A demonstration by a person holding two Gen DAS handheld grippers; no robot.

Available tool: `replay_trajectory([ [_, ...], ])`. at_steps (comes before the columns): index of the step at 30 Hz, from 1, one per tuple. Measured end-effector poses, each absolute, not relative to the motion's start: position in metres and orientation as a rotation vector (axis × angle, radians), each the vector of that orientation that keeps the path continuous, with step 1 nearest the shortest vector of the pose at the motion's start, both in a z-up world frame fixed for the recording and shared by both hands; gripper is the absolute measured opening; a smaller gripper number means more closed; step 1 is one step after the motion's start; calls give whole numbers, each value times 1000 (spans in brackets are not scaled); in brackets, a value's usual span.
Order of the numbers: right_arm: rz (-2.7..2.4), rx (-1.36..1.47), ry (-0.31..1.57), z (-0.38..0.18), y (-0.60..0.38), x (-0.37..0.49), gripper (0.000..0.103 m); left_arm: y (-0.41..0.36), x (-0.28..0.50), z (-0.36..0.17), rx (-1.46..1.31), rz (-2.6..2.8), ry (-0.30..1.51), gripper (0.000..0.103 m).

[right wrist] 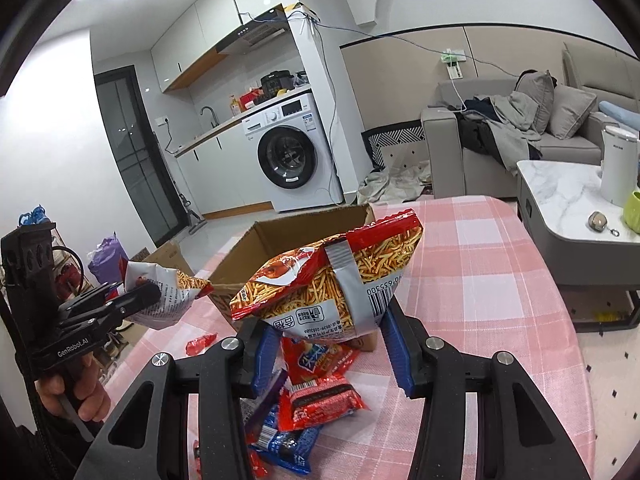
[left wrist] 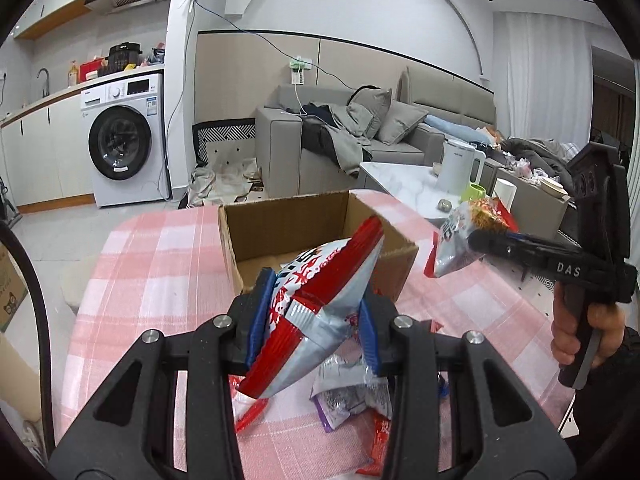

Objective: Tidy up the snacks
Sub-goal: 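Lower both bags into the cardboard box and open both tools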

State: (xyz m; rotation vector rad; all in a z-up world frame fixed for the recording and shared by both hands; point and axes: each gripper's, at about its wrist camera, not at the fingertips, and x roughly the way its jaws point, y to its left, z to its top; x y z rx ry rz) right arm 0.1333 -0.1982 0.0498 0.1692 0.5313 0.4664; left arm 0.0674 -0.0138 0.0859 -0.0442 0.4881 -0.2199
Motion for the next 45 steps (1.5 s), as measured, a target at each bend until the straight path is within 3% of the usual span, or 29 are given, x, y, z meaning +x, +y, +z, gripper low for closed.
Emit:
replay_trajectory([
  [18,477,64,511,79,-143,155,48,-19,129,107,-63,-145,507,35],
  [45,502,16,566,71,-109,205,49,-26,211,77,-20,-159,578,36],
])
